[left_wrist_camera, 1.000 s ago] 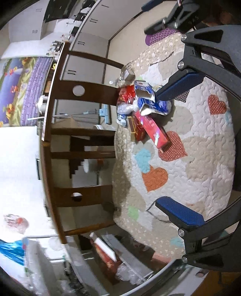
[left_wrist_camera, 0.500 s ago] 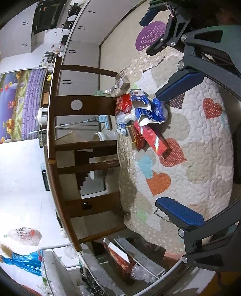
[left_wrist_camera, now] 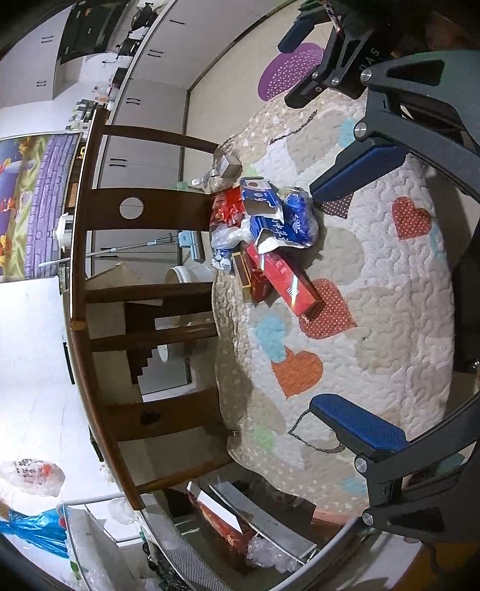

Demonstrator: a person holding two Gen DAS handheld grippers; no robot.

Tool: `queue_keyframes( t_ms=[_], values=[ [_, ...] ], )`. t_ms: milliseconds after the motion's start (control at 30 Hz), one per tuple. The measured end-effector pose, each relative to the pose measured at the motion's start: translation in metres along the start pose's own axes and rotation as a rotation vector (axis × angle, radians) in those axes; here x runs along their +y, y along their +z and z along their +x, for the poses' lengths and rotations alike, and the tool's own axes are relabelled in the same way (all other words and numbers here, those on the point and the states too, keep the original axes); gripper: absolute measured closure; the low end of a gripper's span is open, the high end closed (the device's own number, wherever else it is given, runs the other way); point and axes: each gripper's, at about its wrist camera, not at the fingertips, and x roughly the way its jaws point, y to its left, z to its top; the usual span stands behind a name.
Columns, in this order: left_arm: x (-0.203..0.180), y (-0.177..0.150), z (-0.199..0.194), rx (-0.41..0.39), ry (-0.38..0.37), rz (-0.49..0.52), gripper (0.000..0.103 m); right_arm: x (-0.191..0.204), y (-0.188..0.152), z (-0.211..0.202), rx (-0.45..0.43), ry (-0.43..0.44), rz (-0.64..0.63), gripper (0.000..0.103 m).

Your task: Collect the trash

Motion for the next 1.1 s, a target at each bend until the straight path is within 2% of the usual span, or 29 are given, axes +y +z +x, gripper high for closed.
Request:
queue_keyframes(
  t_ms=[800, 933, 1100],
  values=[
    [0.006, -0.008, 0.018, 0.08, -0.021, -0.029, 0.0, -0.001, -0.008, 0.014, 0.08, 0.039, 0.015, 0.0],
    [0.016, -0.009, 0.026, 0.102, -0.038, -0.066, 0.0, 0.001, -0.009, 0.018, 0.101, 0.058, 0.016, 0.0],
    [0.047, -0.01, 0.047, 0.155, -0.082, -0.157, 0.0, -0.002, -0.006, 0.031, 0.16, 0.136, 0.031, 0.001]
  ],
)
